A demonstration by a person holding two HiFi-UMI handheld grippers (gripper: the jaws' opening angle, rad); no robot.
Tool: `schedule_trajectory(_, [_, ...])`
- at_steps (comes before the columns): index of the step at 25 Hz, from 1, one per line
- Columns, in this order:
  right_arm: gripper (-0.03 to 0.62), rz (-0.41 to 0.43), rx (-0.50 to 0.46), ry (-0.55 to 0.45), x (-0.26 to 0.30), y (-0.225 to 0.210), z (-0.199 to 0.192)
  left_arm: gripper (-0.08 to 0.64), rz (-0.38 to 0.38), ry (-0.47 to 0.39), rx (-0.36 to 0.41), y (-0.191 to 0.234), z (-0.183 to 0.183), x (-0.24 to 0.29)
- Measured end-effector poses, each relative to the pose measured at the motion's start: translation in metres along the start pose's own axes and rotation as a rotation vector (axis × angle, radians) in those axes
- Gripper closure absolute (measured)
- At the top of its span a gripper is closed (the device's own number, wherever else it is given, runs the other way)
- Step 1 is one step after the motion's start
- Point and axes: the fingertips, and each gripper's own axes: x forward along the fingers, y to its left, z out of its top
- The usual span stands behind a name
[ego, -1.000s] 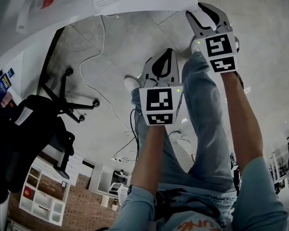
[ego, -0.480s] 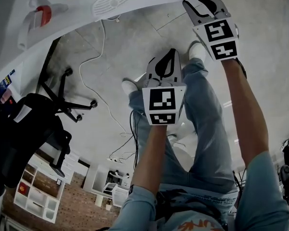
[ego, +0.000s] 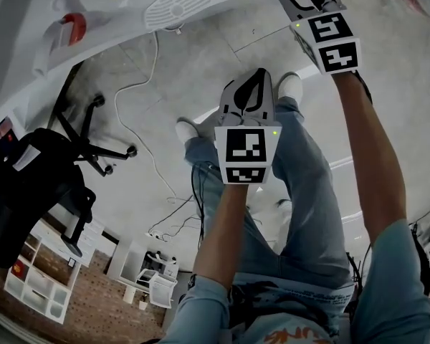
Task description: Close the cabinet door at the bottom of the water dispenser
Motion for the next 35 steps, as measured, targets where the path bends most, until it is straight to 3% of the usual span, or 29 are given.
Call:
schedule_trajectory(17, [0.468,-0.006,-0.021,-0.021,0.029,-0.019,0.026,0.549,0.061,-0.032,-0.03,0.017,0.013,-0.001])
schedule_trajectory(24, [0.494,-0.026,-0.034,0.023,0.032,-0.022,0.028,0.549,0.099,-0.035,-0.053,0.026,0.018,-0.012])
schedule_trajectory(27, [0.565,-0.06,-0.009,0.039,0.029,-0.027,0.027,0.549,0.117,-0.032,-0.069,0.031,0.018,-0.02])
schedule_trajectory(35, [0.565,-0.004,0.067,0.035,-0.014,0.004,0.008,0.549,0.124,-0.06,-0.123,0.027,0.02,-0.037])
